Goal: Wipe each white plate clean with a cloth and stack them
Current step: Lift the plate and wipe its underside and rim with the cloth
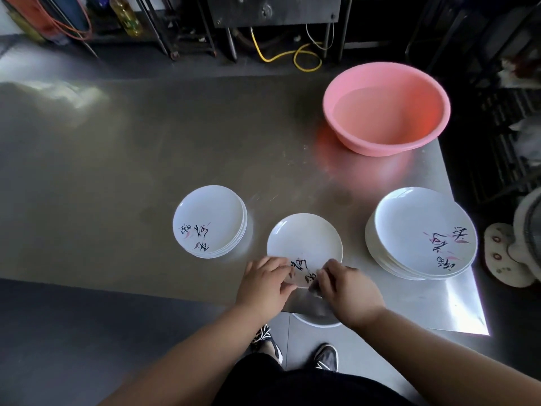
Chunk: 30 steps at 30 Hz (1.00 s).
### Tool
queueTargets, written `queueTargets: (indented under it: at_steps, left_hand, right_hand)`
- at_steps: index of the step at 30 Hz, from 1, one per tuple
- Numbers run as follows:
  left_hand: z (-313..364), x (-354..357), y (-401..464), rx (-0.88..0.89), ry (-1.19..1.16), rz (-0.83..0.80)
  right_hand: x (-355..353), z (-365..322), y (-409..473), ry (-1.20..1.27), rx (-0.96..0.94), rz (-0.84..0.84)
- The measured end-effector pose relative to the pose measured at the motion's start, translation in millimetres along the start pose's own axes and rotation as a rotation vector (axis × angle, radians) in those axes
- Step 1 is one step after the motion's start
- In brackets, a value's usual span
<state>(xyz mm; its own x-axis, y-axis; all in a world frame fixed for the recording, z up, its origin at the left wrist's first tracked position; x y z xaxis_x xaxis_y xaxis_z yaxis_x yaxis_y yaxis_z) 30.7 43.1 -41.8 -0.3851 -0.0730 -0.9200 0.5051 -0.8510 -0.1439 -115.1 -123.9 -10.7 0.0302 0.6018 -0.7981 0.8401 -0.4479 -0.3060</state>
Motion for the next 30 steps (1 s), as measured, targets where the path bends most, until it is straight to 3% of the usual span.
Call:
queueTargets:
  at_steps: [3, 5, 9, 12, 15, 18, 21, 24, 27, 30]
  left_hand:
    - [1, -16, 5, -0.032, -0.046, -0.012]
    - [1, -28, 13, -0.161, -0.082, -0.019]
    - [-4, -49, 40, -0.469, -0.086, -0.300]
    - [-10, -60, 57, -0.478, -0.086, -0.494]
    - [-15, -65, 69, -0.511, -0.224, -0.574]
    - [-17, -70, 75, -0.547, -0.387, -0.612]
    - [-17, -79, 76, -0.557, -0.430, -0.586]
    - [-14, -95, 77, -0.594, -0.586, -0.452]
    - [-8, -120, 82, -0.528, -0.924, -0.183]
    - [6, -152, 82, -0.405, -1.182, -0.021]
  right_hand:
    - [-20, -1, 29, -0.001, 0.361, -0.118]
    - [-27, 0, 44, -0.074, 0.490, -0.183]
    - [-35, 0, 68, -0.146, 0.444, -0.409]
    - [-40, -8, 82, -0.256, 0.364, -0.633]
    - [-44, -16, 87, -0.282, 0.392, -0.670]
    - [-43, -19, 89, -0.009, 0.579, -0.555]
    - [-56, -29, 85, 0.093, 0.624, -0.531]
    - [-67, -29, 80, 0.319, 0.543, -0.198]
    - [-89, -36, 70, 0.667, 0.364, 0.178]
    - [-117, -49, 60, 0.894, 0.168, 0.321]
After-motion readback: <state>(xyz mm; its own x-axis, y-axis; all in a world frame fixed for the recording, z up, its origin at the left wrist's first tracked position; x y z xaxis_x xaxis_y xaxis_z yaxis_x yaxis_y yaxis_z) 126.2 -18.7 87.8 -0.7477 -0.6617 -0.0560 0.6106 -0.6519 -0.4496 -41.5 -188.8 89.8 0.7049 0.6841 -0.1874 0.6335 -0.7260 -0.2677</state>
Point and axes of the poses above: each hand's wrist, its own y-axis towards the middle knuckle, its own x-axis out of the palm, z = x × y, the point moved 1 cm from there along y, towards the middle knuckle, and after that the axes turned 6 degrees about -z, right-handed, at the moved point
